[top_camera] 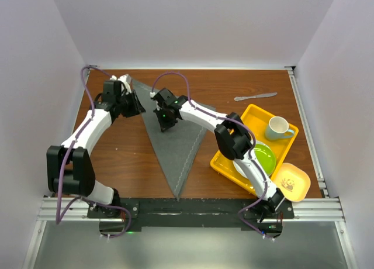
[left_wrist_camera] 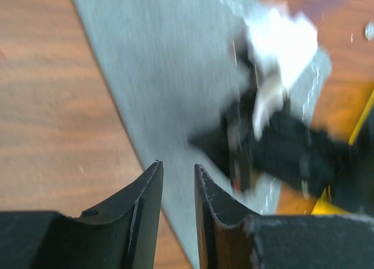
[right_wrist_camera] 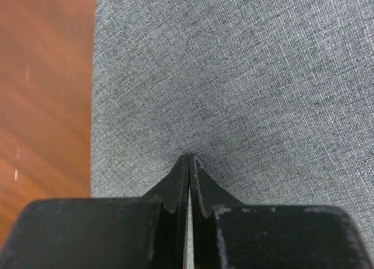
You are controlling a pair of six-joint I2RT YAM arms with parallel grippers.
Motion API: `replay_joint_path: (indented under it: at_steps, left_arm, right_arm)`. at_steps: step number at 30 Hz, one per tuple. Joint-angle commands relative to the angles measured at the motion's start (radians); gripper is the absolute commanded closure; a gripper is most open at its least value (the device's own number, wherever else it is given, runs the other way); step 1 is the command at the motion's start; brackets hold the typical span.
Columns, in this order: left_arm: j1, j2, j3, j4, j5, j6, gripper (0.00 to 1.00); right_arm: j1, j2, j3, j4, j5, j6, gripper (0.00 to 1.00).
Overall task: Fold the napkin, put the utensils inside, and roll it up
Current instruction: Fold the napkin
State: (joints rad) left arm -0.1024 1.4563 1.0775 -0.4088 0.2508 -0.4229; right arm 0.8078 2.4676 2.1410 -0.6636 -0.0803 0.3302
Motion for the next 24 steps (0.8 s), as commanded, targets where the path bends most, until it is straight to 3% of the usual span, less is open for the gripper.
replay_joint_path:
  at_steps: [1, 7, 13, 24]
  left_arm:
    - [0.035, 0.122, 0.077, 0.119, 0.021, -0.036, 0.68]
    - [0.049, 0.396, 0.255, 0.166, 0.076, -0.043, 0.75]
    - [0.047, 0.594, 0.424, 0.153, 0.070, -0.019, 0.81]
    - [0.049, 0.659, 0.362, 0.051, -0.102, 0.096, 0.85]
  right_arm:
    - [0.028, -0.113, -0.095, -0.027, -0.085, -0.031, 1.00]
    - [0.013, -0.238, -0.087, -0.114, -0.030, -0.025, 1.00]
    - [-0.070, -0.311, -0.177, -0.133, -0.015, 0.092, 1.00]
    - [-0.117, -0.317, -0.300, -0.117, 0.053, 0.121, 1.00]
